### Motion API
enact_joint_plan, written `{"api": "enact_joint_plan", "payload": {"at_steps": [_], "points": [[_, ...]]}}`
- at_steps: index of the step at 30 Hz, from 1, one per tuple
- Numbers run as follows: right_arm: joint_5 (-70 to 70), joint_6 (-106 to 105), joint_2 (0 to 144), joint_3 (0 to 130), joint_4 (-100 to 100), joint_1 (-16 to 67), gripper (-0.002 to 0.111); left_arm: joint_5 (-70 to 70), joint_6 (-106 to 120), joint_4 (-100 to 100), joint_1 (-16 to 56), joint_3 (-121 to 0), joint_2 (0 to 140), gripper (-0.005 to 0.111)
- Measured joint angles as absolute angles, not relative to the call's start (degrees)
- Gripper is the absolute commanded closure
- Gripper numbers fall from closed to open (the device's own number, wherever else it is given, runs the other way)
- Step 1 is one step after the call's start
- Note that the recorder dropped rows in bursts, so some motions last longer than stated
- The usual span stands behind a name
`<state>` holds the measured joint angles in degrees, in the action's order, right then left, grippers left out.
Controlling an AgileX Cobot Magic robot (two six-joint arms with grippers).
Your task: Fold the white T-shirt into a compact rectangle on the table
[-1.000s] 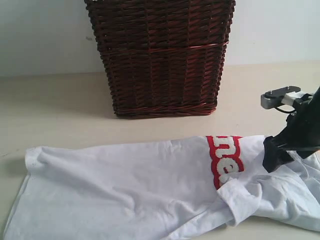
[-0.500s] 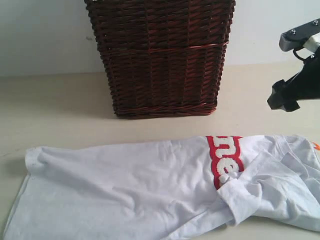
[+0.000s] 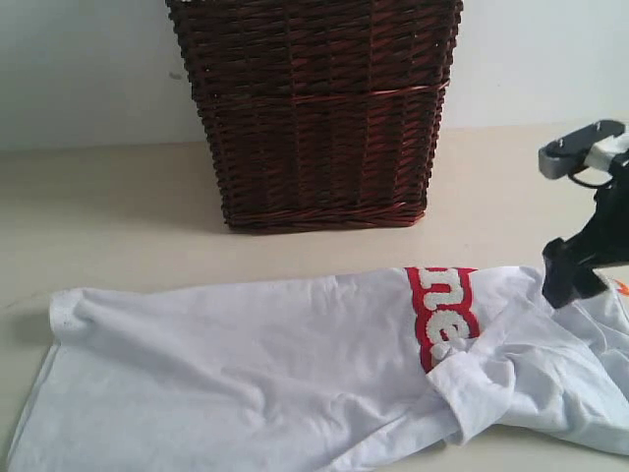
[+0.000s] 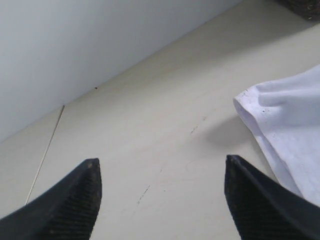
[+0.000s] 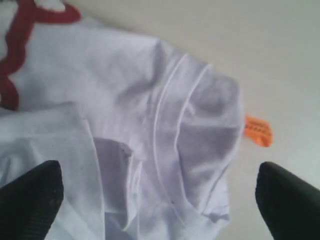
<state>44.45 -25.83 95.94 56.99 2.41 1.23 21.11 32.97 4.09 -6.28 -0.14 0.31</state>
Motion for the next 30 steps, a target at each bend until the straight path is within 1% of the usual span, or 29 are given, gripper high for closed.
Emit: {"api": "enact_joint_plan", "payload": {"at_steps": [4, 8, 19, 27, 30], "points": [[47.0, -25.4, 102.2, 57.0, 2.9, 1.2, 0.006, 21.1, 33.0, 4.1, -6.3, -0.1, 0.3, 0.039], [47.5, -24.9, 105.4, 57.0, 3.0, 1.2, 0.006, 21.1, 33.0, 4.1, -6.3, -0.1, 0.3, 0.039], [44.7, -18.5, 105.5, 57.0, -5.3, 1.2, 0.006, 21.1, 33.0, 4.1, -6.3, -0.1, 0.3, 0.039], [42.7, -17.9, 105.9, 57.0, -6.1, 1.2, 0.006, 21.1, 33.0, 4.1, -6.3, -0.1, 0.3, 0.039], [42.3, -17.9, 108.2, 57.0, -5.9, 1.1, 0.006, 21.1, 33.0, 4.1, -6.3, -0.1, 0.3, 0.039]]}}
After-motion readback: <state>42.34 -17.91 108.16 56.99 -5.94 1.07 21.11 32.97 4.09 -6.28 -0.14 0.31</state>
